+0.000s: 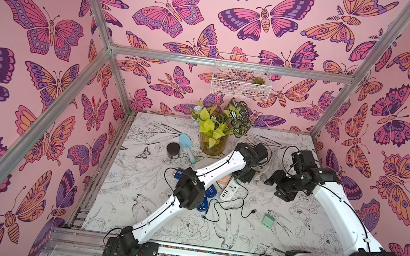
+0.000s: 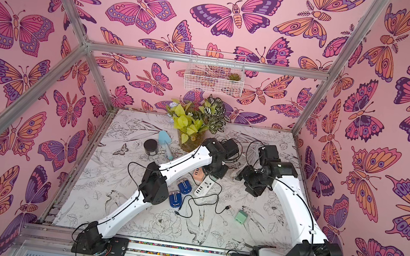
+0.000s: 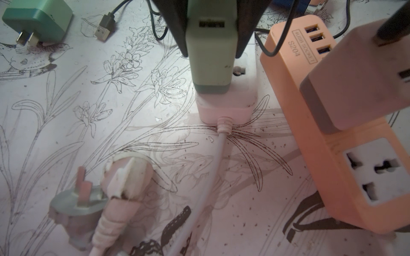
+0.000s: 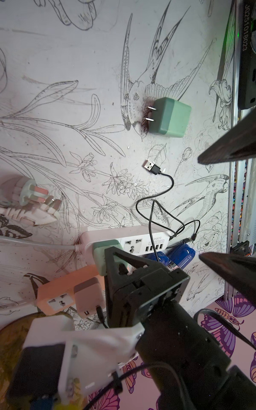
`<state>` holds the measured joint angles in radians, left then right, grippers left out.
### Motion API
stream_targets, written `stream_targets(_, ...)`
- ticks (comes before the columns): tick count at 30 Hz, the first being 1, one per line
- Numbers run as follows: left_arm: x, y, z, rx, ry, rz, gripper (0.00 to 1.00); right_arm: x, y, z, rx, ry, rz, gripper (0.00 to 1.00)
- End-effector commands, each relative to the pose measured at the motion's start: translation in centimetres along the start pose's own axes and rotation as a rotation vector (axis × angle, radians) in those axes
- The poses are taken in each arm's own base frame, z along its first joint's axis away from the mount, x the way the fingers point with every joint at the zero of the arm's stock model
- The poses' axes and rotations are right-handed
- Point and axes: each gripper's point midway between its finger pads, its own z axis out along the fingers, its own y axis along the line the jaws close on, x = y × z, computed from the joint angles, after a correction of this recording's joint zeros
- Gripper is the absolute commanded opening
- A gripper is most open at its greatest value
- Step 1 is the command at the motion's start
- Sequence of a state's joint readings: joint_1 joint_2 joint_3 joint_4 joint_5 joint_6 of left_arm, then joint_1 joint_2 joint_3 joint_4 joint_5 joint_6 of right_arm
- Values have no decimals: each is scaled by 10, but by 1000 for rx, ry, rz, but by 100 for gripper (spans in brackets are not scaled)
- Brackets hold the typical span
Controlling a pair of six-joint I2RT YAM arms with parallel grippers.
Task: Charge the electric shaver
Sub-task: Insert the plug into the socket.
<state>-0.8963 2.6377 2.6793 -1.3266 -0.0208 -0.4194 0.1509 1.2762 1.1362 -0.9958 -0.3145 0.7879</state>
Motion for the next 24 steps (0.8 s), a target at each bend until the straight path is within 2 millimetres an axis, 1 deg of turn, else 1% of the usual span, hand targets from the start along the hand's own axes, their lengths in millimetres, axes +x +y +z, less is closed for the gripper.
stream_targets(1, 27, 15, 13, -62, 118, -36, 29, 3, -7, -3, 16, -6, 7, 65)
stream_targets(4, 16, 1, -33, 8, 32, -58, 37, 4, -9, -3, 22, -14, -13, 65)
stream_targets(6, 11, -7, -63, 65, -15, -82, 41, 5, -16, -3, 56, -24, -43, 65)
stream_targets(8, 8, -15, -88, 124, -48, -100, 45, 10, -24, -1, 99, -31, -76, 65)
stream_targets(11, 7, -24, -119, 196, -86, -116, 47, 21, -36, 8, 145, -15, -108, 62)
stream_targets(13, 6, -25, -134, 224, -106, -127, 48, 28, -40, 17, 159, -4, -127, 57)
stream_targets(14, 7, -25, -141, 239, -110, -135, 48, 31, -40, 21, 165, -3, -147, 52)
stream_targets(15, 7, -24, -148, 253, -114, -147, 48, 34, -38, 25, 172, -7, -177, 49)
stream_targets(16, 8, -22, -155, 260, -119, -157, 48, 37, -36, 30, 176, -12, -212, 48)
stream_targets(19, 13, -6, -171, 274, -116, -214, 46, 46, -24, 46, 192, -17, -355, 46)
stream_targets(21, 18, 10, -180, 278, -114, -259, 45, 52, -17, 59, 219, -10, -458, 45)
stream_targets(24, 26, 34, -195, 284, -159, -314, 45, 58, -10, 76, 272, 0, -570, 45)
